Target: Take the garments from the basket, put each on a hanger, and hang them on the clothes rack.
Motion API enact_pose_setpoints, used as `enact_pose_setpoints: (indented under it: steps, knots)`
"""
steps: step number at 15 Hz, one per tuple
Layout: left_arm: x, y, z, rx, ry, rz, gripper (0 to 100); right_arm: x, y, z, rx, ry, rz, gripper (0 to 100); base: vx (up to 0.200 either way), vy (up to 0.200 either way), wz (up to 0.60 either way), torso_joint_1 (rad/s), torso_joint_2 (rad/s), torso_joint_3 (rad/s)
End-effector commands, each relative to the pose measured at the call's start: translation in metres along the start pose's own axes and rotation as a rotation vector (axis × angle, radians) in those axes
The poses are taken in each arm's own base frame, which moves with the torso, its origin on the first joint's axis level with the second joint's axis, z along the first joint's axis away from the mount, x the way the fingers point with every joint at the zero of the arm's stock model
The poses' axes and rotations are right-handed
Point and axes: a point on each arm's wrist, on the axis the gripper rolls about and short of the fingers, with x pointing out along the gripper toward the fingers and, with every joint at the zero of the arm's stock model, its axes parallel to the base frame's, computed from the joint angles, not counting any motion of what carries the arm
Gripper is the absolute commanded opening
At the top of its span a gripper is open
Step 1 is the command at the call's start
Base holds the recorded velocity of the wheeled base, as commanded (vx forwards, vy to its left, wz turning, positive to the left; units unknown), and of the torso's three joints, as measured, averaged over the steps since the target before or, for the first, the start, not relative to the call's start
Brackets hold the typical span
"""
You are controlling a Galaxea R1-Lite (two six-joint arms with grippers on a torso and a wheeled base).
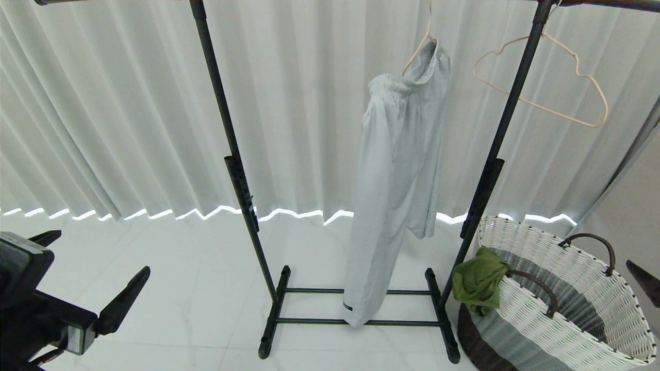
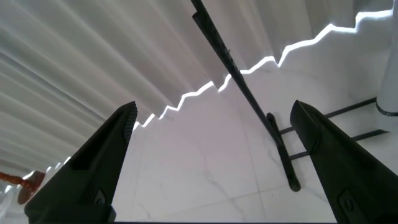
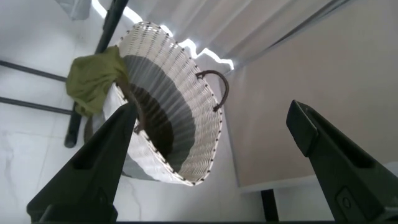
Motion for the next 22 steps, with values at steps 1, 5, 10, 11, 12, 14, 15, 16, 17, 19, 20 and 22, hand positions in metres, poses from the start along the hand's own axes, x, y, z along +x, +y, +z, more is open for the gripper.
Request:
enact_pose_setpoints:
  steps: [1, 5, 10, 11, 12, 14, 15, 16, 17, 19, 20, 22]
  knots:
    - [0.007, 0.001, 0.004, -0.03, 0.01, -0.004, 100, 0.003, -0.004, 0.006, -0.014, -0.004, -0.021, 100, 0.0, 0.0, 0.0, -0.124, 0.46, 0.325]
    - [0.021, 0.002, 0.01, -0.036, 0.024, -0.013, 100, 0.0, -0.003, 0.001, -0.015, -0.002, -0.018, 100, 0.0, 0.0, 0.0, -0.095, 0.45, 0.351]
    - [0.019, 0.002, 0.011, -0.036, 0.017, -0.01, 100, -0.007, -0.006, 0.001, -0.008, -0.029, -0.019, 100, 0.0, 0.0, 0.0, -0.028, 0.21, 0.176]
    - [0.019, 0.002, 0.01, -0.037, 0.02, -0.01, 100, -0.009, -0.006, -0.001, -0.008, -0.029, -0.019, 100, 0.0, 0.0, 0.0, 0.0, 0.0, 0.0]
    - [0.018, 0.002, 0.009, -0.037, 0.019, -0.012, 100, -0.01, -0.006, -0.002, -0.007, -0.03, -0.019, 100, 0.0, 0.0, 0.0, 0.0, 0.0, 0.0]
    - [0.016, 0.002, 0.009, -0.034, 0.016, -0.011, 100, -0.011, -0.006, -0.002, -0.007, -0.031, -0.02, 100, 0.0, -0.2, 0.0, 0.002, 0.01, 0.007]
    - [0.016, 0.002, 0.009, -0.033, 0.014, -0.011, 100, -0.011, -0.006, -0.002, -0.007, -0.031, -0.02, 100, 0.0, -0.2, 0.0, -0.012, 0.01, 0.017]
    - [0.015, 0.002, 0.01, -0.034, 0.009, -0.008, 100, -0.011, -0.006, -0.002, -0.007, -0.031, -0.02, 100, 0.0, -0.2, 0.0, 0.002, 0.0, 0.012]
    - [0.014, 0.002, 0.009, -0.033, 0.008, -0.007, 100, -0.011, -0.006, -0.002, -0.007, -0.031, -0.02, 100, 0.0, -0.2, 0.0, 0.007, 0.01, 0.002]
    - [0.014, 0.002, 0.009, -0.034, 0.008, -0.009, 100, -0.011, -0.006, -0.002, -0.007, -0.032, -0.019, 100, 0.0, -0.2, 0.0, 0.0, 0.0, 0.002]
    - [0.014, 0.002, 0.009, -0.034, 0.008, -0.009, 100, -0.011, -0.006, -0.002, -0.007, -0.031, -0.018, 100, 0.0, -0.2, 0.0, -0.007, 0.0, 0.002]
    - [0.015, 0.002, 0.009, -0.034, 0.011, -0.01, 100, -0.01, -0.005, -0.004, -0.01, -0.025, -0.015, 100, 0.0, 0.0, 0.0, 0.0, 0.0, 0.0]
